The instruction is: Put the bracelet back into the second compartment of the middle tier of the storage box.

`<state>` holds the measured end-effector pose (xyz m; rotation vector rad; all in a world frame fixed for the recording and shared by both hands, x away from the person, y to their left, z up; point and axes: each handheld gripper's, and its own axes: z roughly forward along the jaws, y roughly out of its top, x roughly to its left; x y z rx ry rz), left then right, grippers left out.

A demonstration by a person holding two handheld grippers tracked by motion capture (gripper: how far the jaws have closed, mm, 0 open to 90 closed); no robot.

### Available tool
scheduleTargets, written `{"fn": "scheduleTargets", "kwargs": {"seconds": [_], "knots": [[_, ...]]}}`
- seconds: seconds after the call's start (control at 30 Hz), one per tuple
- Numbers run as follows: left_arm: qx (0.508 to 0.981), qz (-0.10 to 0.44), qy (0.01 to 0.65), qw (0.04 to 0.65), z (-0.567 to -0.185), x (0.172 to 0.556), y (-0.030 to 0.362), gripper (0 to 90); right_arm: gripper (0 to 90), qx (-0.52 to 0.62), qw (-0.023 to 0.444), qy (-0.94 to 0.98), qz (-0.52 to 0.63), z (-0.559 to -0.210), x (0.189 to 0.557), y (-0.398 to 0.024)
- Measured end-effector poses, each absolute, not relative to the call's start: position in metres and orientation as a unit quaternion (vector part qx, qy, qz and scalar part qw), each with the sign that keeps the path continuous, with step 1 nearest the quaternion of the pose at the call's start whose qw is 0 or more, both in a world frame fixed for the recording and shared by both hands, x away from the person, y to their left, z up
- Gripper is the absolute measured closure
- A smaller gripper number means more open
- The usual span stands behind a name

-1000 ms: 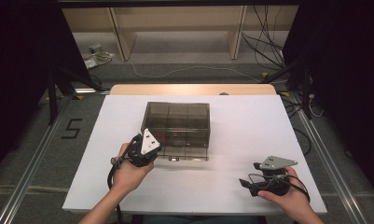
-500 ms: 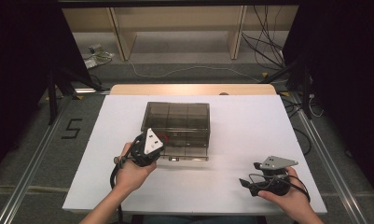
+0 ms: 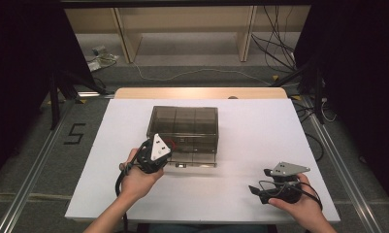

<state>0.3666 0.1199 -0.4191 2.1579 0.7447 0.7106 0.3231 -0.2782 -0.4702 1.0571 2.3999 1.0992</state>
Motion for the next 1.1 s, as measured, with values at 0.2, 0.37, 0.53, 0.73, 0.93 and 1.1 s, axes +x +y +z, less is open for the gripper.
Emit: {"fn": "scheduleTargets", "kwargs": {"seconds": [0.2,0.37,0.53,0.73,0.93,1.1], "knots": [[0.842,0.274,0.289,0.364,-0.420,0.367,0.119,87.7,16.7,0.367,0.148,0.835,0.382,-0.470,0.323,-0.278],[0.842,0.273,0.287,0.367,-0.420,0.368,0.115,87.7,16.7,0.369,0.149,0.833,0.384,-0.470,0.323,-0.278],[0.844,0.269,0.281,0.368,-0.420,0.368,0.109,87.7,16.7,0.367,0.149,0.834,0.385,-0.470,0.323,-0.278],[0.843,0.270,0.284,0.369,-0.419,0.368,0.110,87.7,16.7,0.367,0.148,0.833,0.386,-0.470,0.322,-0.278],[0.846,0.269,0.280,0.366,-0.420,0.368,0.108,87.7,16.7,0.366,0.149,0.834,0.385,-0.470,0.323,-0.279],[0.847,0.267,0.278,0.366,-0.420,0.367,0.107,87.7,16.7,0.366,0.148,0.835,0.384,-0.470,0.322,-0.278]]}}
